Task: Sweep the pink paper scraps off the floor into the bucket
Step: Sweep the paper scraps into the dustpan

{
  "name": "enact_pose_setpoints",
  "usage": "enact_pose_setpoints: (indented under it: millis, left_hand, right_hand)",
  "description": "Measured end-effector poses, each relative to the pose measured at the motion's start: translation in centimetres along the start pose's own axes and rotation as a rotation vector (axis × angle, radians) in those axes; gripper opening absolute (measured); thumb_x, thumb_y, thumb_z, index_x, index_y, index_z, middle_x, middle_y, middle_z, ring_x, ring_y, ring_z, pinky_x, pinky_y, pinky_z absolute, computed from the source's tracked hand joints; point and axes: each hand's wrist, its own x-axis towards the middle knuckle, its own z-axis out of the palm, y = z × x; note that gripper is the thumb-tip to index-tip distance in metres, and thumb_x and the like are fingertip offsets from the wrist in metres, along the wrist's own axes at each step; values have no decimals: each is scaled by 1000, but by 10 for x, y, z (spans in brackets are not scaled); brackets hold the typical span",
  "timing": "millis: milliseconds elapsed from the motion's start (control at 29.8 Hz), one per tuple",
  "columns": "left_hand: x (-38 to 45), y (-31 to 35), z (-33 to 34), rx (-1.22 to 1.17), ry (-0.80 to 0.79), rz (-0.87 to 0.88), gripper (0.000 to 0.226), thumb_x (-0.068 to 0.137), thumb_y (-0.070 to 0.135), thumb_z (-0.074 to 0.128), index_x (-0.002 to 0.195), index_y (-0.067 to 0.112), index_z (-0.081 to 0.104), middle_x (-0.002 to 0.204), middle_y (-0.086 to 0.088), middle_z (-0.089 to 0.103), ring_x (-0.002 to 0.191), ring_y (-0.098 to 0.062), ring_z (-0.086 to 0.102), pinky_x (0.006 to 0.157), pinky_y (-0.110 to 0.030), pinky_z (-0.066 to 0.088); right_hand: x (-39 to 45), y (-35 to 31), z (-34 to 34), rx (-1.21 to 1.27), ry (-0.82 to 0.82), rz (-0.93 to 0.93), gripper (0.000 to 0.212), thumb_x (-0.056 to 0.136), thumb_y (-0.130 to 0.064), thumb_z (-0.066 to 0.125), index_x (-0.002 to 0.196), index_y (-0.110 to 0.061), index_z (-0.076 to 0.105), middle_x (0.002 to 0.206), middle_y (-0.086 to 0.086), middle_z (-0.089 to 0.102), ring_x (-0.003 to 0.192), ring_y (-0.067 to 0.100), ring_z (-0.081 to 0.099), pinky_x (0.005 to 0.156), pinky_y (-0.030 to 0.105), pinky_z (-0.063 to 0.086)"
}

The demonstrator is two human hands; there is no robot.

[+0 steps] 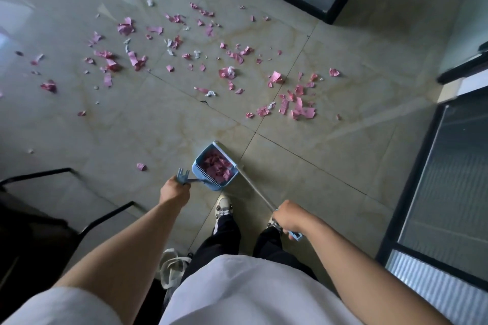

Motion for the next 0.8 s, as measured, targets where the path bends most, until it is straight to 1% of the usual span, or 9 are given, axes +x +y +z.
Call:
enact_pose_setpoints:
  millis: [67,201,268,469,570,637,671,738,805]
  left_hand:
    - [2,-6,-3,-5,8,-1,24,88,19,59,110,11,64,106,-16,68,98,-34,62,82,-35,48]
    - [5,-29,-14,-115,42,-50,22,89,20,59,110,15,64,103,-13,67,86,-27,57,74,-30,42]
    - [6,-45,-20,-185,74,-86,22,88,20,60,109,15,65,103,-13,68,87,-28,58,76,-32,44]
    - [-4,-95,-40,-319,128,-164,27,88,22,61,113,11,64,107,-15,67,101,-33,60,81,-32,44]
    - [-14,-132,-53,-492,163,-243,13,88,19,60,101,16,63,93,-9,64,86,-27,57,73,-29,40]
    - [-17,-154,-54,-645,188,-305,2,86,16,59,84,17,60,76,-6,58,73,-24,52,67,-30,39]
    - [-19,-167,-57,-719,205,-338,7,84,14,58,77,15,58,69,-5,54,69,-24,49,65,-31,39]
    - [-21,-185,-61,-832,233,-392,14,83,10,56,70,14,53,62,-4,49,64,-23,46,60,-32,38]
    - [-22,-193,-64,-936,236,-426,20,85,3,54,70,15,49,61,-7,45,54,-21,41,52,-29,35]
  right_hand:
    - [-2,-9,2,-40,-2,-16,17,85,-5,38,70,-3,48,58,15,52,38,23,49,37,17,37]
    - [-5,-20,4,-157,50,-79,13,90,-14,42,88,-6,52,64,8,52,46,19,51,42,19,40]
    - [-2,-25,4,-182,80,-85,20,88,-17,42,88,-3,56,65,12,54,44,22,51,43,18,39]
    - [2,-75,18,-316,137,-161,18,83,-24,45,74,-9,48,60,9,55,43,21,50,46,19,38]
    - [7,-122,41,-349,174,-189,24,84,-27,47,93,-5,43,75,14,59,55,25,55,48,23,42]
    - [11,-148,57,-342,191,-205,33,86,-26,48,105,-3,34,81,17,57,53,24,53,44,22,40]
    - [13,-163,68,-326,187,-216,31,88,-23,47,107,-3,33,80,16,55,49,22,50,39,19,38]
    - [14,-188,86,-240,150,-216,17,89,-14,46,103,-5,40,72,12,50,43,18,45,34,12,34]
    - [15,-206,99,-131,89,-208,5,90,-7,45,85,-9,47,66,10,47,40,13,44,34,10,33]
